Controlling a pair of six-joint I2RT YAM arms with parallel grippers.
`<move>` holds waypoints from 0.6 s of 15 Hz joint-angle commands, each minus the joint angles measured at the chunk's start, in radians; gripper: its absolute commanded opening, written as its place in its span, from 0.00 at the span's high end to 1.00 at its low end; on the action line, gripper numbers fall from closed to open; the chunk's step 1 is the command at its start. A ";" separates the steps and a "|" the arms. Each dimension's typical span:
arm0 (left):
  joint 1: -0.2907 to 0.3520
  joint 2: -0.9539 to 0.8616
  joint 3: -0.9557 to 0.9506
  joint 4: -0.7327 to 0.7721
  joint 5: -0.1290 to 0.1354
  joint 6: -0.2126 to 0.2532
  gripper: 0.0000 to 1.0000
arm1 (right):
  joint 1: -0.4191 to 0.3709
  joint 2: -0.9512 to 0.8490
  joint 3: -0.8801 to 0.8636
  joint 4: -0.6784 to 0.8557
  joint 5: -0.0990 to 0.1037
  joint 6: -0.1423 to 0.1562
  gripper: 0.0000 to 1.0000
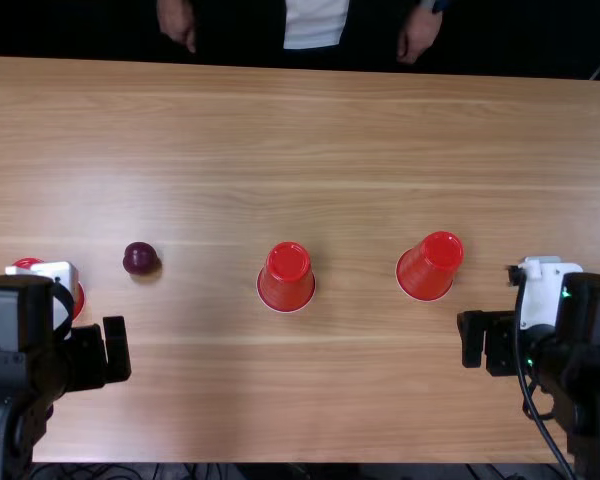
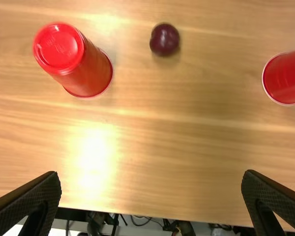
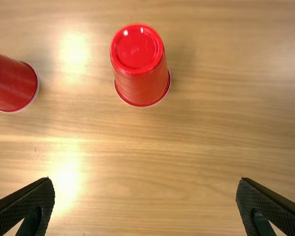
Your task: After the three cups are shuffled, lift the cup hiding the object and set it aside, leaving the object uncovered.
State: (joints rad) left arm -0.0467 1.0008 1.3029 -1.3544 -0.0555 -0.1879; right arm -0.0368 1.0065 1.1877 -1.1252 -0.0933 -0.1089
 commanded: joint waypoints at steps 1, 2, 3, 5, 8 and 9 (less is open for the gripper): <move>-0.012 -0.065 -0.079 0.001 0.026 -0.005 0.00 | 0.018 -0.059 -0.034 0.005 -0.008 -0.002 0.00; -0.013 -0.131 -0.151 0.013 0.028 -0.007 0.00 | 0.018 -0.095 -0.057 0.007 -0.010 0.002 0.00; -0.013 -0.197 -0.209 0.047 0.026 -0.007 0.00 | 0.018 -0.141 -0.086 0.012 -0.012 0.002 0.00; -0.012 -0.338 -0.346 0.178 0.022 -0.013 0.00 | 0.018 -0.232 -0.148 0.036 -0.012 0.006 0.00; 0.004 -0.521 -0.528 0.289 0.008 -0.015 0.00 | 0.017 -0.382 -0.263 0.143 -0.010 0.041 0.00; 0.005 -0.579 -0.582 0.331 0.004 -0.015 0.00 | 0.017 -0.447 -0.310 0.176 -0.010 0.044 0.00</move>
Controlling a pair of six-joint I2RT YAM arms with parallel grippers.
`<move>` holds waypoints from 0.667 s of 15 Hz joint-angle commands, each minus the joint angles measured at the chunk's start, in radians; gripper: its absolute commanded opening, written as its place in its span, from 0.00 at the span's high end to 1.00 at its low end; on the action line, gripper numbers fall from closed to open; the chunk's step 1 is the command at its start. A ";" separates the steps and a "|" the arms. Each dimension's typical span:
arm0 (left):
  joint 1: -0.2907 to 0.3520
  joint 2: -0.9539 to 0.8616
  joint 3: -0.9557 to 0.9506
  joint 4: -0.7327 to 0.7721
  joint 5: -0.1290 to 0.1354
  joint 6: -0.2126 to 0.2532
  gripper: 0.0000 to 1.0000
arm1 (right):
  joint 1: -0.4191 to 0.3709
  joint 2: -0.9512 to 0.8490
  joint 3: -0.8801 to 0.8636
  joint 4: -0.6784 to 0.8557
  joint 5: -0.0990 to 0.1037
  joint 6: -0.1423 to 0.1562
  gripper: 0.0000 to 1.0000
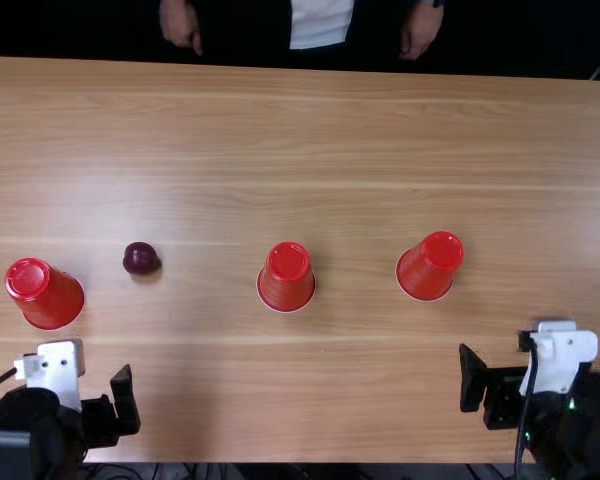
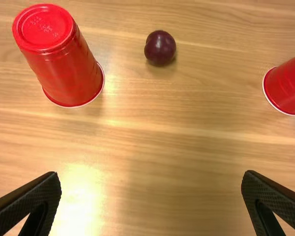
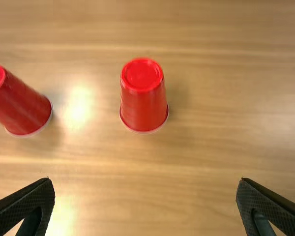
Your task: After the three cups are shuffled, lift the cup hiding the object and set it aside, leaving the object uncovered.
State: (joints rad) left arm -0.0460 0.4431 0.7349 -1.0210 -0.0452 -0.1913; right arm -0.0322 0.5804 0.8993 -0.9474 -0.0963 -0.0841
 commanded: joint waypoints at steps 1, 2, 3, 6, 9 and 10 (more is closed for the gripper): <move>0.003 -0.076 -0.061 0.036 -0.006 -0.011 0.00 | 0.012 -0.080 -0.073 0.020 -0.007 0.018 0.00; 0.003 -0.121 -0.095 0.062 -0.008 -0.011 0.00 | 0.014 -0.143 -0.117 0.050 -0.007 0.014 0.00; 0.005 -0.161 -0.124 0.082 -0.006 -0.011 0.00 | 0.014 -0.206 -0.166 0.081 -0.007 0.012 0.00; 0.035 -0.328 -0.236 0.207 -0.008 -0.009 0.00 | 0.006 -0.404 -0.300 0.135 -0.007 0.010 0.00; 0.041 -0.405 -0.318 0.257 -0.008 -0.009 0.00 | 0.003 -0.537 -0.385 0.171 -0.005 0.010 0.00; 0.041 -0.426 -0.344 0.268 -0.008 -0.009 0.00 | 0.002 -0.573 -0.415 0.192 -0.005 0.010 0.00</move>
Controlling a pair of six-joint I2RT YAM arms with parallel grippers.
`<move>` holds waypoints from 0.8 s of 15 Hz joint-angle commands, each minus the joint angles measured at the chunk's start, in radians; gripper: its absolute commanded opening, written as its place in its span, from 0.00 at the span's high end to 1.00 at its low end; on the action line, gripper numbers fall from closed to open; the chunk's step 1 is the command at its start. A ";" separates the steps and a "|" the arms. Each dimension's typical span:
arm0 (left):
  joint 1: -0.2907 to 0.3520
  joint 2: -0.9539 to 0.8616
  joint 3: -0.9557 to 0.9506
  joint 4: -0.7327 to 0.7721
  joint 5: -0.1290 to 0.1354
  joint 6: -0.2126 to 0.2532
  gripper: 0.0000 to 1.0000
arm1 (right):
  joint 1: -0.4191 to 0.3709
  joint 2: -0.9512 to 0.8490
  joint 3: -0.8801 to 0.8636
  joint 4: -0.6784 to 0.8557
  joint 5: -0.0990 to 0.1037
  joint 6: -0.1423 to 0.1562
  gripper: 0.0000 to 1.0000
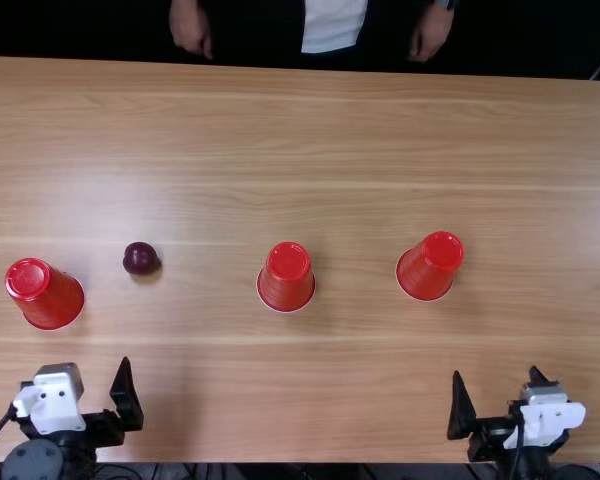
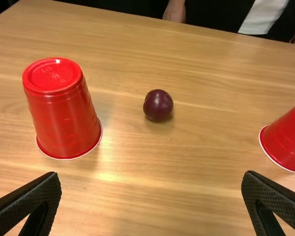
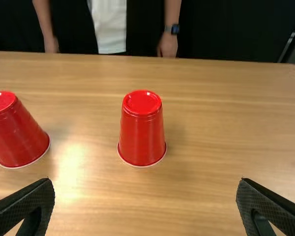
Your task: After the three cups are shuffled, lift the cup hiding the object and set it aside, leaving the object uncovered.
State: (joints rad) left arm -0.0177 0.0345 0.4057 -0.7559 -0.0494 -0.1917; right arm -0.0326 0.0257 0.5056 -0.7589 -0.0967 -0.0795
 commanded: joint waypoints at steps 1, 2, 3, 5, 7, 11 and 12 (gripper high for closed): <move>0.013 -0.035 -0.044 0.020 -0.004 -0.007 0.00 | 0.002 -0.026 -0.044 0.016 -0.003 0.004 0.00; 0.013 -0.035 -0.064 0.040 -0.002 -0.005 0.00 | 0.002 -0.026 -0.058 0.018 0.001 0.002 0.00; 0.013 -0.035 -0.070 0.049 0.002 -0.003 0.00 | 0.002 -0.026 -0.068 0.020 0.001 0.002 0.00; 0.013 -0.035 -0.085 0.145 0.009 0.000 0.00 | 0.002 -0.026 -0.082 0.077 -0.003 0.000 0.00; 0.013 -0.035 -0.166 0.303 0.018 0.000 0.00 | 0.002 -0.026 -0.118 0.263 0.001 0.004 0.00; 0.001 -0.035 -0.283 0.513 0.106 0.000 0.00 | -0.001 -0.026 -0.249 0.631 0.001 0.002 0.00; 0.001 -0.035 -0.315 0.535 0.130 0.000 0.00 | -0.001 -0.026 -0.288 0.716 0.001 0.002 0.00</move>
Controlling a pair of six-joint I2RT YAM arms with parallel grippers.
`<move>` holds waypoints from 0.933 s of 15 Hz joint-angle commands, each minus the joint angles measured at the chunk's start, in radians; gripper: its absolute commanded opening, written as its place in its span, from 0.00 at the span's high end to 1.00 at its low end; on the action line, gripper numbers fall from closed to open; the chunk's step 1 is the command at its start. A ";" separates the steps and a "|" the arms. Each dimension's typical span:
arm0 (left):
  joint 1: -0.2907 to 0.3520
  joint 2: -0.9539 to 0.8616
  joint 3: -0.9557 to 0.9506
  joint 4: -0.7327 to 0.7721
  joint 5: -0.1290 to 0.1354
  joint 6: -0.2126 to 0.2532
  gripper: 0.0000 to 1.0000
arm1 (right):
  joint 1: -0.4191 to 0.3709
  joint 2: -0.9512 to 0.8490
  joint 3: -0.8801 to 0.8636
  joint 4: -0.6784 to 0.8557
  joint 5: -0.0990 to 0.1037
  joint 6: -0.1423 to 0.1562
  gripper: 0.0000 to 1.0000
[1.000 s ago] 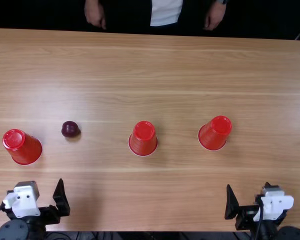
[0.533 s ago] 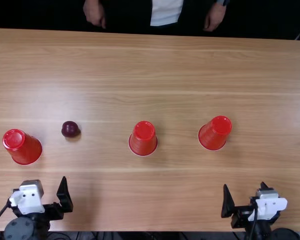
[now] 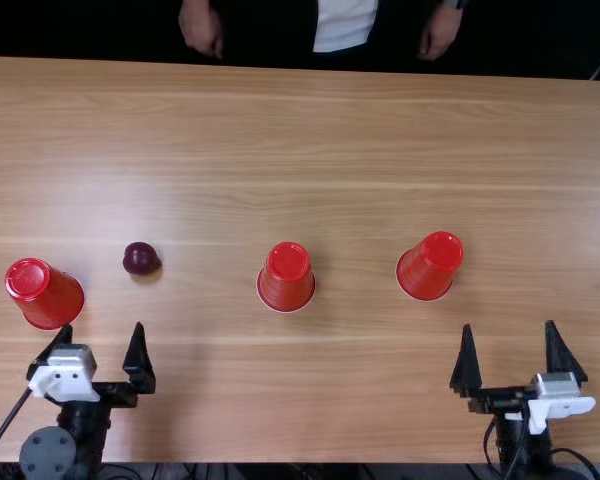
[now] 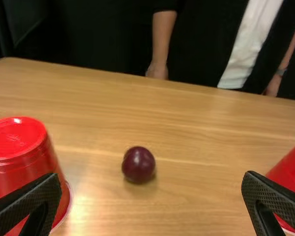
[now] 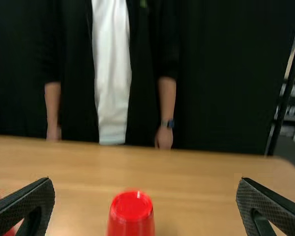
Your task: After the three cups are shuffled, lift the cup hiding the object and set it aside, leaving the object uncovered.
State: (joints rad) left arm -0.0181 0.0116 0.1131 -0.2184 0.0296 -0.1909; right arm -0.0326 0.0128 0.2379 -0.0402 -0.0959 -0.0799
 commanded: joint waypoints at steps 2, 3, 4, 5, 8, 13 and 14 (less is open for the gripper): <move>0.001 -0.012 -0.079 0.077 0.055 0.001 0.00 | -0.001 -0.013 -0.101 0.091 -0.003 0.004 0.00; 0.001 -0.012 -0.107 0.121 0.059 0.001 0.00 | -0.003 -0.013 -0.132 0.115 0.000 0.008 0.00; 0.001 -0.012 -0.113 0.148 0.066 0.001 0.00 | -0.009 -0.013 -0.160 0.118 0.004 0.015 0.00; 0.001 -0.012 -0.113 0.154 0.070 0.007 0.00 | -0.015 -0.013 -0.195 0.120 0.004 0.015 0.00; 0.001 -0.012 -0.113 0.152 0.068 0.071 0.00 | -0.016 -0.013 -0.218 0.102 0.006 0.021 0.00; 0.001 -0.012 -0.113 0.147 0.066 0.108 0.00 | -0.016 -0.013 -0.218 0.104 -0.002 0.008 0.00; 0.001 -0.012 -0.113 0.147 0.066 0.108 0.00 | -0.016 -0.013 -0.218 0.104 0.000 0.012 0.00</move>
State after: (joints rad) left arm -0.0181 0.0109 0.0254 -0.0727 0.0853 -0.1020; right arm -0.0402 0.0128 0.0257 0.0563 -0.0933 -0.0700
